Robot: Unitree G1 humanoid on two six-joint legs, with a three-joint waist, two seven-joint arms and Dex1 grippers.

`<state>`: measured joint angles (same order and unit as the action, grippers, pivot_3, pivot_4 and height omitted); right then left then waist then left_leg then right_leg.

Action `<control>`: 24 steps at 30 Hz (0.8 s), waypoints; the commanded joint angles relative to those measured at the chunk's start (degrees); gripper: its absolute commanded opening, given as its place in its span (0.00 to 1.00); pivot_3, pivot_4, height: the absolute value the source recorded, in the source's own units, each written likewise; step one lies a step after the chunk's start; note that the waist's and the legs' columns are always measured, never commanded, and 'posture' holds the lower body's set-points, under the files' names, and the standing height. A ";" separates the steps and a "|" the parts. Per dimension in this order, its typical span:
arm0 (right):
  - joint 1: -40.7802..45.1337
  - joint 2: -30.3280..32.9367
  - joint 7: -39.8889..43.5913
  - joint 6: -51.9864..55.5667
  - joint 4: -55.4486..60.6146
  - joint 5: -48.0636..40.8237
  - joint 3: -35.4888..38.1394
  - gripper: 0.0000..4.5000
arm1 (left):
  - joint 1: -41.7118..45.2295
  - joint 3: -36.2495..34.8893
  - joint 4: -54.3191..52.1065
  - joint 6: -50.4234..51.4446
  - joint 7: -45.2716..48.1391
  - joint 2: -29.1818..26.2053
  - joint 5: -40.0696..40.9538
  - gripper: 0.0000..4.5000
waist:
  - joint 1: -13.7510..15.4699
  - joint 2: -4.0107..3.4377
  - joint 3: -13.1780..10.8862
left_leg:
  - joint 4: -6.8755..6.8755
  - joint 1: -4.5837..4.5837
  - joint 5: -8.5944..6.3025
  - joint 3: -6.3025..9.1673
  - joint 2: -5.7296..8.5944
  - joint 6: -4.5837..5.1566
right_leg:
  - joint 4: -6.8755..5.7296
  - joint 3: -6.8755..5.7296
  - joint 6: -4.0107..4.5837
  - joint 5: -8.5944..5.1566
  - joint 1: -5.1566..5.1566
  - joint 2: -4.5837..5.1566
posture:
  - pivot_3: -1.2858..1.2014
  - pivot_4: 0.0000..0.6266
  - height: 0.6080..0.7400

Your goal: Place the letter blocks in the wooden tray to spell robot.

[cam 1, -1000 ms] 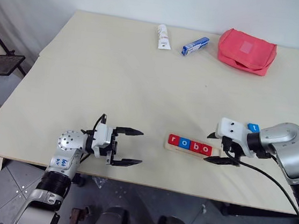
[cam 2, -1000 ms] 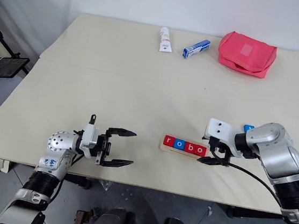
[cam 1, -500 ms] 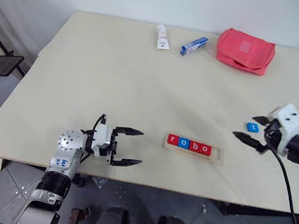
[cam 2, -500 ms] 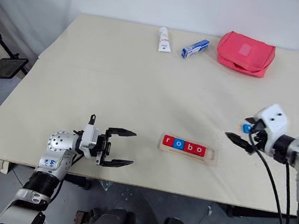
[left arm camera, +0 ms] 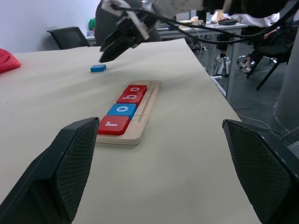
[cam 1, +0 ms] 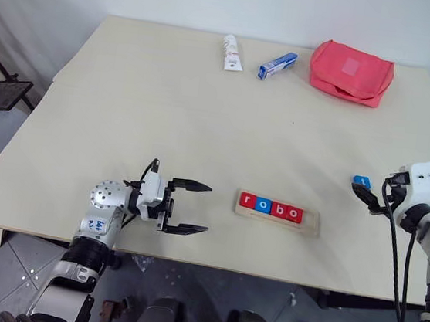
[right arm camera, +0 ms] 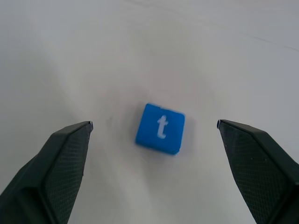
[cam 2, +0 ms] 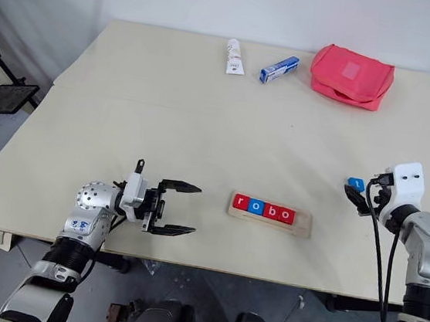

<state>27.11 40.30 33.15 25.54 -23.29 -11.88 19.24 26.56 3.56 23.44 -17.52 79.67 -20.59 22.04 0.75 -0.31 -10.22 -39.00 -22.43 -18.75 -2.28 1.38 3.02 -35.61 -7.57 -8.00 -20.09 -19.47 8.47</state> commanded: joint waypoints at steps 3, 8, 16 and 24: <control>5.34 -0.91 -3.53 -5.71 -11.63 1.93 -1.32 0.99 | -0.85 0.12 -2.49 0.10 -0.47 -0.20 0.04 1.00 | 0.01 0.00 0.00 | 0.02 -0.01 0.00 0.05 0.00 0.00 | -0.01 -0.02 0.00 0.00 0.00 0.00 | 0.52 0.24 1.00; 7.30 -1.65 -4.88 -7.35 -16.77 1.86 -1.66 0.96 | -2.21 -0.26 -4.28 0.53 -1.50 -0.93 0.09 1.00 | -0.52 0.00 0.00 | 0.03 0.00 0.00 0.08 0.00 0.00 | -0.01 -0.03 0.00 0.00 0.03 0.00 | 0.52 0.24 1.00; 6.35 -1.65 -5.74 -7.60 -15.20 0.83 -1.05 0.42 | -3.15 -0.35 -5.57 0.98 -2.48 -1.50 0.23 1.00 | -0.71 0.00 0.00 | 0.02 0.00 0.00 0.12 0.01 0.00 | -0.02 -0.02 0.00 0.00 0.04 0.01 | 0.52 0.24 1.00; -4.37 -3.43 -9.37 2.18 10.89 -3.59 2.10 0.33 | -2.70 -0.25 -4.82 0.89 -1.92 -1.38 0.40 1.00 | -0.77 -0.03 0.00 | 0.05 -0.03 0.00 0.12 0.01 0.00 | -0.03 0.00 0.00 0.00 -0.01 0.00 | 0.52 0.24 1.00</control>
<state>23.60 36.89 25.17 25.46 -19.84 -13.50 18.90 23.95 3.44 19.54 -16.24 77.51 -21.74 22.06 -0.02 -0.34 -10.22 -38.95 -22.46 -18.75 -2.18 1.39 3.01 -35.63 -7.56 -8.00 -20.09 -19.49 8.48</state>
